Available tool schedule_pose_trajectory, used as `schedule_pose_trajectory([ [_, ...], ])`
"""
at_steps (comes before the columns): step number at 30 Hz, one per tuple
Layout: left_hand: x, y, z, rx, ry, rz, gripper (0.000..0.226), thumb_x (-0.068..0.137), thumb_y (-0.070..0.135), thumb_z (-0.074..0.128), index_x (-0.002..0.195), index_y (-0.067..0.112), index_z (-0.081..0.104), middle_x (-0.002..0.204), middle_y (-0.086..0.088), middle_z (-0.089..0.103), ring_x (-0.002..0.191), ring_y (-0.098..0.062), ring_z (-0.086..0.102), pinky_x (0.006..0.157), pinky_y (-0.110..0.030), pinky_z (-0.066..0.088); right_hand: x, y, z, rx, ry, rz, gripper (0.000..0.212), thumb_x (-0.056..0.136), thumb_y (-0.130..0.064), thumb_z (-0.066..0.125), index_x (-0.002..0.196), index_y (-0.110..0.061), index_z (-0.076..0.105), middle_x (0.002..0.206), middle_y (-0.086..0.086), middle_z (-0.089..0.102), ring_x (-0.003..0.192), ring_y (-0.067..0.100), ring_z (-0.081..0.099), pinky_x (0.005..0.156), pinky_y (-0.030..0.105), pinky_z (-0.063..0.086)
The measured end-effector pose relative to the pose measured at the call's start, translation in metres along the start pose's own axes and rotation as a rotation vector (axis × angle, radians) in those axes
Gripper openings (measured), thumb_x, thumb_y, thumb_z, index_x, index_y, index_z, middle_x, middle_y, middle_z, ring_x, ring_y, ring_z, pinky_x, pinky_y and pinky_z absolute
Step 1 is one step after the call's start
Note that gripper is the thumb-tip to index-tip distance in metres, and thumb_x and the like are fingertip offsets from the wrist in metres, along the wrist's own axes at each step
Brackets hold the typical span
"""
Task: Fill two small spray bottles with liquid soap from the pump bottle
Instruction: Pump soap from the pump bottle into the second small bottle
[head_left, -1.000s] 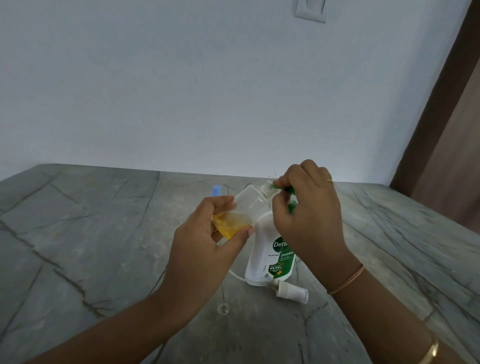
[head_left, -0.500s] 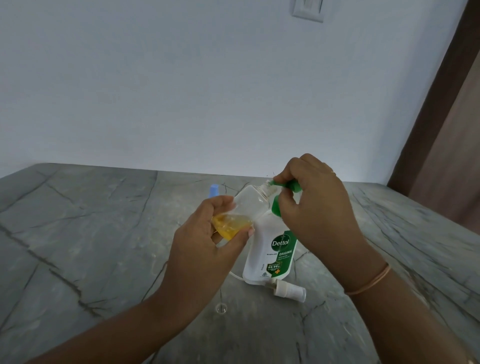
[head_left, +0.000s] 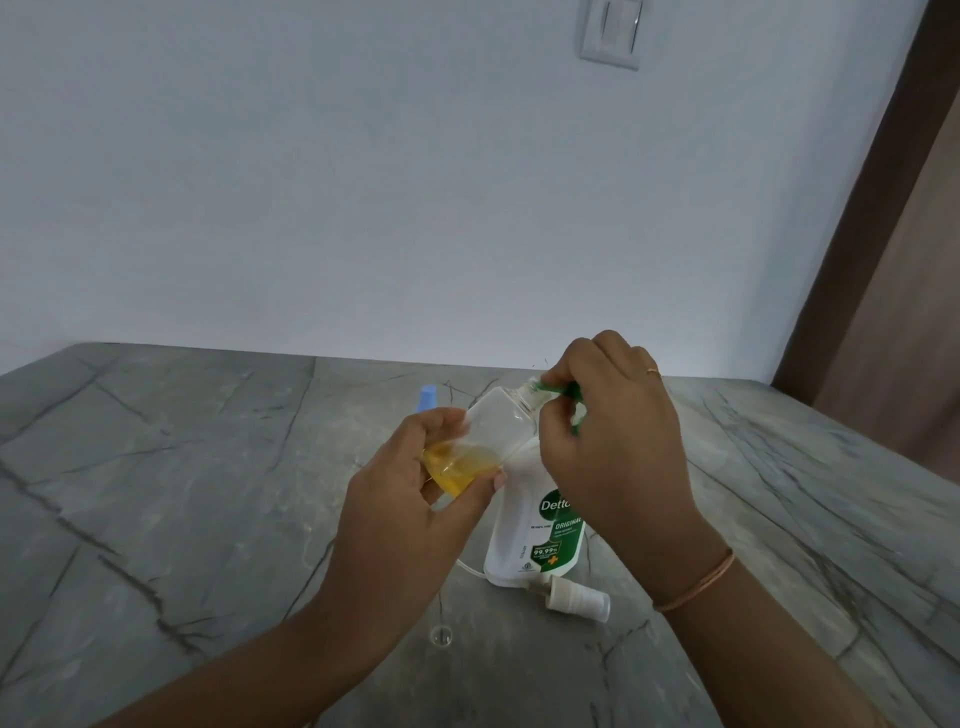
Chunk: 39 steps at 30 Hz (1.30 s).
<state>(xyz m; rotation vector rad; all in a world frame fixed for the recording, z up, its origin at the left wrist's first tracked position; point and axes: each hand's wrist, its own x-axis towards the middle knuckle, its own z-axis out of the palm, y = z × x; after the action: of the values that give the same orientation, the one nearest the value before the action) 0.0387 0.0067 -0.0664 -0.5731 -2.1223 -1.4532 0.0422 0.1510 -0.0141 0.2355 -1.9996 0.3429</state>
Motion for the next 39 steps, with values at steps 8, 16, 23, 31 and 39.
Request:
schedule_pose_trajectory([
  [8,0.002,0.001,-0.001,0.019,0.017,0.000,0.050,0.061,0.051,0.060,0.106,0.037,0.045,0.100,0.024,0.055,0.086,-0.001,0.061,0.071,0.003,0.042,0.000,0.003,0.002,0.002,0.057,-0.028,0.009,0.071,-0.008,0.044,0.071,-0.007,0.053,0.071,0.005,0.051,0.066,0.020,0.042,0.062,0.024,0.030],
  [16,-0.001,-0.002,0.001,0.031,0.011,0.019,0.049,0.063,0.050,0.061,0.107,0.036,0.046,0.098,0.028,0.053,0.088,-0.001,0.062,0.073,-0.003,0.047,-0.011,0.004,0.014,0.040,0.121,-0.009,0.012,0.072,-0.011,0.043,0.071,-0.006,0.053,0.071,0.006,0.049,0.069,0.018,0.039,0.061,0.025,0.026],
  [23,0.001,-0.003,0.001,0.034,0.020,0.012,0.048,0.063,0.049,0.061,0.107,0.036,0.046,0.098,0.025,0.055,0.086,0.001,0.060,0.071,-0.003,0.047,0.003,0.008,0.000,0.050,-0.008,-0.022,0.011,0.069,-0.003,0.050,0.075,-0.008,0.058,0.075,0.003,0.054,0.070,0.019,0.047,0.062,0.023,0.033],
  [31,0.000,0.001,-0.001,0.015,0.027,0.020,0.046,0.066,0.046,0.064,0.107,0.037,0.046,0.097,0.032,0.052,0.088,0.009,0.058,0.074,-0.003,0.046,-0.006,0.008,0.009,0.089,0.063,-0.008,0.016,0.072,-0.010,0.043,0.075,-0.004,0.058,0.076,0.008,0.054,0.071,0.022,0.045,0.064,0.023,0.030],
  [39,-0.002,0.000,-0.001,0.031,0.023,0.021,0.049,0.068,0.044,0.064,0.113,0.031,0.049,0.100,0.027,0.051,0.088,0.007,0.056,0.072,0.001,0.043,-0.006,0.005,0.006,0.058,0.045,-0.018,0.012,0.070,-0.006,0.046,0.074,-0.005,0.057,0.074,0.008,0.053,0.068,0.024,0.045,0.063,0.024,0.029],
])
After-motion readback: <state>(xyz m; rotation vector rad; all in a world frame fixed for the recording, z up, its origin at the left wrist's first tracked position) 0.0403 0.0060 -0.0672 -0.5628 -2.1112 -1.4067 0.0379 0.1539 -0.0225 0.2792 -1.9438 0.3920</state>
